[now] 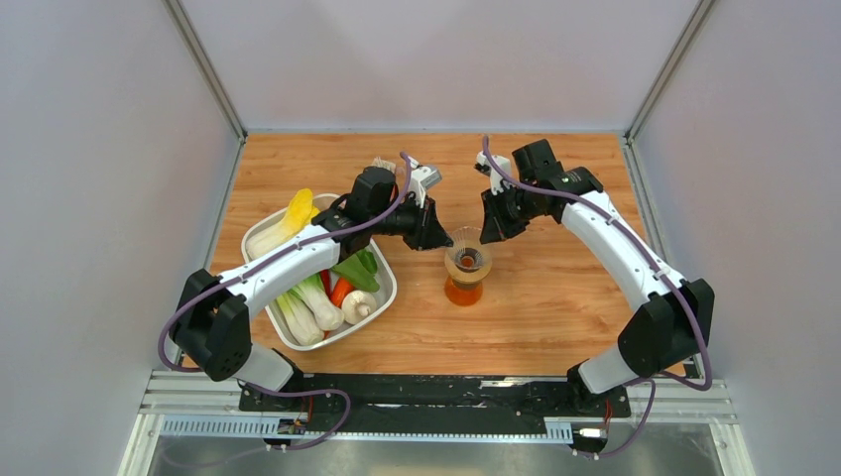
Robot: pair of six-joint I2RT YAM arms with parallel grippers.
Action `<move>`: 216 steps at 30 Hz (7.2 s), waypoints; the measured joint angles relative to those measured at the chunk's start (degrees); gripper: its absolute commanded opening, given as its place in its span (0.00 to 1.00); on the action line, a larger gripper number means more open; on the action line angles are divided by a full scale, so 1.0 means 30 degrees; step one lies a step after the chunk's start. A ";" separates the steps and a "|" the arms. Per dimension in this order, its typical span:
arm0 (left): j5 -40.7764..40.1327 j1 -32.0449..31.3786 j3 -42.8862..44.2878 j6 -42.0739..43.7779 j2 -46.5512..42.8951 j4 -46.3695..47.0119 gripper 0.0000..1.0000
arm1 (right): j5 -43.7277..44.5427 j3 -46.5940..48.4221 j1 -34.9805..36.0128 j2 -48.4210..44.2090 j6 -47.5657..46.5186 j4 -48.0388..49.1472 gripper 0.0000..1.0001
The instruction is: Place the coffee filter in the dripper
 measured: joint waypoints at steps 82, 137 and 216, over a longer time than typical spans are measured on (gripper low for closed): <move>-0.1923 -0.0437 0.0634 0.0634 -0.0809 -0.2375 0.56 | -0.2076 -0.0284 -0.0452 0.0204 0.0044 -0.0080 0.65; -0.2127 1.0717 0.4728 0.4073 0.2790 -0.6652 0.28 | 0.1209 -0.0656 -0.3832 -0.6331 -0.0102 0.3606 1.00; -0.1384 1.0571 0.5421 0.4911 0.2951 -0.6346 0.00 | -0.0306 -0.0969 -0.3891 -0.5523 0.0495 0.3592 1.00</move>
